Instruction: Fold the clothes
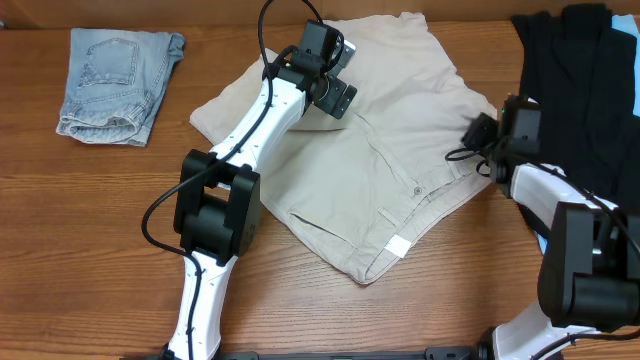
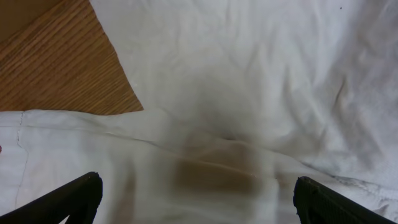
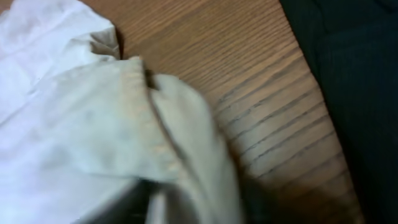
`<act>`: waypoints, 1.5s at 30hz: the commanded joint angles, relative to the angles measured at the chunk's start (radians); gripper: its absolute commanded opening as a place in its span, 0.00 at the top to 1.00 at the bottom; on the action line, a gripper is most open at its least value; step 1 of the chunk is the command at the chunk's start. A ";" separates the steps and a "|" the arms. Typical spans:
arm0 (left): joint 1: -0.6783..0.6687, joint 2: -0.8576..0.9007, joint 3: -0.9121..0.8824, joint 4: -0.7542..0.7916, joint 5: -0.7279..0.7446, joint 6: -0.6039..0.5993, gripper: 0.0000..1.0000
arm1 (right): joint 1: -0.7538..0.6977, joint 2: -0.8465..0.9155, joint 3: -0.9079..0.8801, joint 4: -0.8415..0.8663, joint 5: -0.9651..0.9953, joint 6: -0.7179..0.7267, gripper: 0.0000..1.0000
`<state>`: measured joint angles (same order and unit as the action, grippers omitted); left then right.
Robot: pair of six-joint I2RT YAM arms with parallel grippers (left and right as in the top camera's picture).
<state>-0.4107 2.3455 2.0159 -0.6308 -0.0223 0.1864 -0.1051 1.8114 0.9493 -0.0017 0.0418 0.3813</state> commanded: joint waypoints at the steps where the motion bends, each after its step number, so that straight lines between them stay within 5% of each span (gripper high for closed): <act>1: 0.005 -0.014 0.032 -0.023 -0.013 -0.011 0.00 | -0.007 -0.034 0.116 -0.119 -0.043 -0.043 0.00; 12: 0.111 -0.019 0.262 -0.418 0.000 -0.007 0.00 | 0.014 -0.217 0.299 -0.746 -0.424 -0.042 0.00; 20: 0.227 -0.019 0.264 -0.522 0.050 -0.008 0.00 | 0.245 -0.216 0.219 -0.942 -0.349 -0.030 0.00; 23: 0.275 -0.019 0.264 -0.533 0.050 -0.008 0.00 | 0.390 -0.216 0.138 -0.942 -0.285 0.084 0.01; 28: 0.295 -0.019 0.264 -0.544 0.050 -0.011 0.00 | 0.517 -0.216 0.039 -0.921 -0.240 0.173 0.31; 37: 0.293 -0.019 0.264 -0.548 0.050 -0.011 0.00 | 0.634 -0.216 -0.096 -0.801 -0.170 0.305 0.44; 45: 0.293 -0.019 0.264 -0.564 0.049 -0.011 0.00 | 0.640 -0.216 -0.158 -0.718 -0.150 0.304 0.79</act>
<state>-0.1112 2.3451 2.2601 -1.1862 0.0154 0.1829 0.5308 1.5967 0.8043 -0.7238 -0.1379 0.6743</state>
